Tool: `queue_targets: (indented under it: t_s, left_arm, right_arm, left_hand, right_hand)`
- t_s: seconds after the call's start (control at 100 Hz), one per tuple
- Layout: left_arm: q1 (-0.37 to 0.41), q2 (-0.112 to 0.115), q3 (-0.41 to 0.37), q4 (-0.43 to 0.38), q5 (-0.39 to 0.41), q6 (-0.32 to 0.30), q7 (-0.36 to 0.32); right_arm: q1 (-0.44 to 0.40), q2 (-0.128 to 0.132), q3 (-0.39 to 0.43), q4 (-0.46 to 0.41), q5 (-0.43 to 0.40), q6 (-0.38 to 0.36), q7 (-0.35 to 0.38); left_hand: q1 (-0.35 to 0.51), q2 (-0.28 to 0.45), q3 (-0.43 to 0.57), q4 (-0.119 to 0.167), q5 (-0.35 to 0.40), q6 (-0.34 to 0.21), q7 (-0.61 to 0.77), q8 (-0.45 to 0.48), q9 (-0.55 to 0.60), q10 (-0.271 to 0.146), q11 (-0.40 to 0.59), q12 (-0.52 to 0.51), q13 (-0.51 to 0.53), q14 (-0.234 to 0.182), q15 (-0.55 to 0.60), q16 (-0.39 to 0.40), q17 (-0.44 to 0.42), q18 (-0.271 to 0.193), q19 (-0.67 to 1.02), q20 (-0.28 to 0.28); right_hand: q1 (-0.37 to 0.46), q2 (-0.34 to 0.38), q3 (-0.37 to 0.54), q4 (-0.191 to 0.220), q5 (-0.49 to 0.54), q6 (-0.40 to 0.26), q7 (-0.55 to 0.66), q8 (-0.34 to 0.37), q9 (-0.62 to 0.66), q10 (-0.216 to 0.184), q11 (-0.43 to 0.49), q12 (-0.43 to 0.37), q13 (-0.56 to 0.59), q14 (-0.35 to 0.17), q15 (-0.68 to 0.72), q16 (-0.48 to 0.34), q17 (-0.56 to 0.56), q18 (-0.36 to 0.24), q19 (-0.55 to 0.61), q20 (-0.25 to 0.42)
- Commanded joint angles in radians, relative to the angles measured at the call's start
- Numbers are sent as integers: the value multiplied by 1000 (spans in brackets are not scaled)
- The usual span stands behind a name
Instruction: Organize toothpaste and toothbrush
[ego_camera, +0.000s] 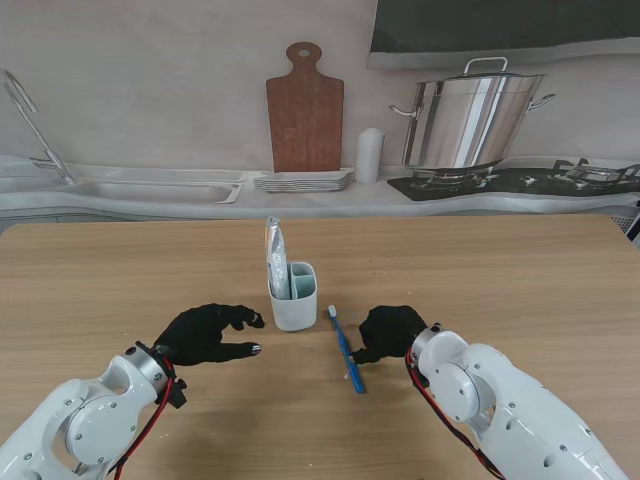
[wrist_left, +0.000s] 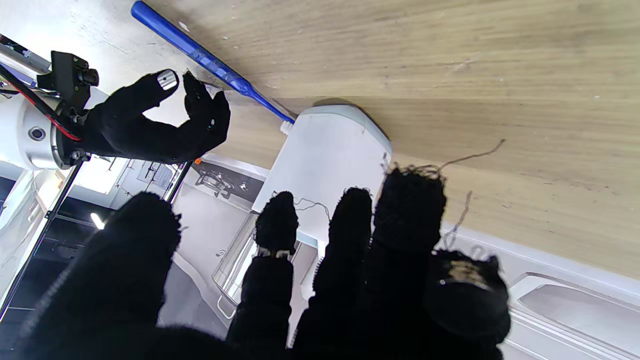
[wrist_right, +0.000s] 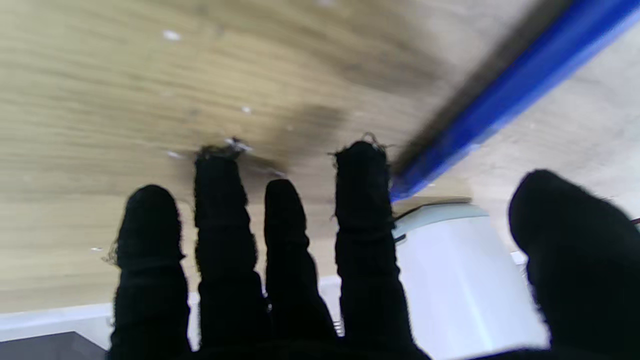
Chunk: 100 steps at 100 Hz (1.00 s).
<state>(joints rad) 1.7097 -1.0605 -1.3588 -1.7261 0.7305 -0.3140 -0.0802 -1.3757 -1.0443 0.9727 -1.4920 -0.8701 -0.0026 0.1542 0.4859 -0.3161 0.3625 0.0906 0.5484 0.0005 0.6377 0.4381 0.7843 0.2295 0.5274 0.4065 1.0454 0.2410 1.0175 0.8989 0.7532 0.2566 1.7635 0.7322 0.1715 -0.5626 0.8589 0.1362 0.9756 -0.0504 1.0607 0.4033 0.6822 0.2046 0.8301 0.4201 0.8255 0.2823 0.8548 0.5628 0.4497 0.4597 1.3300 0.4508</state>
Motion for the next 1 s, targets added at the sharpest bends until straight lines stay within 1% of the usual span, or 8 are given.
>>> queue_targets:
  t_s: [0.0, 0.1, 0.17, 0.4, 0.55, 0.67, 0.92, 0.99]
  left_arm:
    - [7, -3, -4, -9, -2, -2, -11]
    - [10, -4, -9, -10, -1, -5, -5]
    - [13, -5, -14, -12, -1, -6, 0]
    - [30, -6, -35, -21, -3, -12, 4]
    - [38, -7, -44, -21, -5, -17, 5]
    - [41, -7, -48, -20, -7, -18, 6]
    - [51, -8, -60, -21, -11, -21, 7]
    - [53, -8, -63, -22, -12, -21, 7]
  right_arm:
    - [-18, 1, 5, 3, -13, -4, 19]
    - [-20, -4, 4, -8, -23, 16, -2]
    - [-15, -5, -11, -17, -34, 52, 0]
    - [42, -18, -110, -3, -7, 183, -9]
    - [84, -29, -172, 15, 36, 250, -10]
    - [115, -35, -214, 33, 58, 278, -12]
    - [174, -40, -296, 82, 49, 296, -16]
    - [186, -42, -310, 99, 48, 291, -24]
  left_hand:
    - [12, 22, -8, 38, 4, 8, 7, -4, 23, -5, 19, -18, 8, 55, -2, 13, -6, -38, 27, 14]
    - [12, 22, -6, 38, 5, 8, 9, -4, 25, -5, 20, -18, 9, 54, -2, 13, -6, -38, 27, 14]
    - [12, 22, -5, 38, 5, 10, 10, -4, 25, -4, 20, -18, 11, 55, -1, 13, -6, -36, 27, 15]
    - [13, 22, -3, 36, 6, 10, 10, -6, 27, -3, 20, -18, 12, 56, 0, 14, -5, -35, 26, 16]
    - [12, 22, -3, 36, 7, 12, 10, -7, 27, -3, 20, -18, 13, 57, 1, 14, -5, -34, 27, 17]
    - [12, 21, -2, 35, 8, 12, 10, -8, 28, -2, 21, -18, 13, 56, 0, 14, -5, -34, 26, 17]
    - [13, 22, -2, 35, 9, 13, 11, -8, 28, -3, 21, -18, 13, 56, 1, 14, -4, -33, 26, 18]
    - [14, 22, -1, 35, 10, 14, 11, -8, 27, -2, 20, -18, 12, 57, 0, 14, -4, -33, 26, 18]
  right_hand:
    - [36, -47, 9, -8, -115, -54, 43, 24, -37, 52, 33, 3, -16, -4, -30, -38, 1, -10, 13, 23]
    - [56, -111, 19, -9, -422, 2, 85, 74, -2, 88, 85, 18, 42, -10, 40, -19, 51, -24, 45, 38]
    - [37, -137, 27, -15, -562, 69, 69, 72, 34, 80, 115, 28, 93, -19, 77, -11, 98, -37, 67, 42]
    - [-47, -82, 21, -38, -674, 219, 19, 34, 188, 64, 178, 41, 271, -28, 170, 1, 262, -36, 147, 47]
    - [-103, -40, 18, -46, -637, 251, 21, 23, 286, 38, 208, 44, 373, -48, 214, 4, 361, -39, 195, 39]
    - [-70, -69, 23, -50, -592, 247, 31, 22, 335, 20, 227, 44, 424, -65, 238, 5, 408, -42, 223, 25]
    - [203, -241, 8, -57, -506, 111, 81, 50, 288, -24, 273, 57, 415, -119, 271, 6, 407, -81, 248, -24]
    - [291, -250, -29, -21, -474, 82, 86, 61, 273, -21, 259, 54, 422, -128, 269, -3, 418, -89, 248, -39]
